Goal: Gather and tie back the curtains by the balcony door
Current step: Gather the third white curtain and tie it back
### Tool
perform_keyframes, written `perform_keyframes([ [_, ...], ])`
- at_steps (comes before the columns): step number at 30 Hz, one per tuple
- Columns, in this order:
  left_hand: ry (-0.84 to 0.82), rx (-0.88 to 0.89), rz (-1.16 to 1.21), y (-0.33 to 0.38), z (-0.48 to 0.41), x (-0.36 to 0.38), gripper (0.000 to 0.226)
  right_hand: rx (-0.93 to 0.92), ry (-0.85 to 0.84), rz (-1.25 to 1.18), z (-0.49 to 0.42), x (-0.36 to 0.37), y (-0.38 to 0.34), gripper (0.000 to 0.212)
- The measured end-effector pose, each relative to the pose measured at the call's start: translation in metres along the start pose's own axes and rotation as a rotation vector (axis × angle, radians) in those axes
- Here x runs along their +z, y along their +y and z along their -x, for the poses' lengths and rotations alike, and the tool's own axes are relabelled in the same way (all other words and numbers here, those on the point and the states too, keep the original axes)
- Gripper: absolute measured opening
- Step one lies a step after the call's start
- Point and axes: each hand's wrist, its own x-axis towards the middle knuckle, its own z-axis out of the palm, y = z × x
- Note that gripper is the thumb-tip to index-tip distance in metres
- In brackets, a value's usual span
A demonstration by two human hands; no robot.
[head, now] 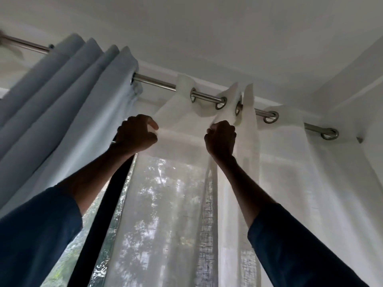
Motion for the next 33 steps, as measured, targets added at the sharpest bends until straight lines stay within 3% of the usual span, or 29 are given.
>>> perform_keyframes([
  [6,-0.049,0.124,0.167,0.008,-0.011,0.001,0.027,-0.21,-0.133,-0.079,0.015,0.028,-0.07,0.017],
  [12,-0.149,0.189,0.178,0.031,-0.01,0.01,0.027,-0.172,-0.067,-0.235,0.024,0.026,-0.042,0.018],
  [14,-0.167,0.165,0.177,0.039,-0.007,0.018,0.021,-0.086,-0.031,-0.303,0.032,0.027,-0.033,0.02],
  [17,-0.176,0.049,0.219,0.052,-0.004,0.028,0.041,-0.054,-0.014,-0.364,0.045,0.023,-0.026,0.023],
  [20,-0.193,-0.058,0.251,0.062,-0.008,0.037,0.046,-0.075,-0.022,-0.394,0.057,0.015,-0.024,0.017],
  [22,-0.212,-0.12,0.229,0.069,-0.01,0.042,0.047,-0.123,-0.071,-0.408,0.062,0.01,-0.022,0.007],
  [27,-0.218,-0.151,0.101,0.078,-0.011,0.048,0.031,-0.199,-0.306,-0.423,0.062,-0.006,-0.01,0.011],
  [30,-0.231,-0.126,0.082,0.071,-0.014,0.047,0.036,-0.26,-0.072,-0.299,0.053,-0.022,0.019,0.007],
  [33,-0.243,-0.037,0.05,0.062,-0.015,0.046,0.026,-0.203,0.195,0.06,0.04,-0.041,0.053,0.035],
])
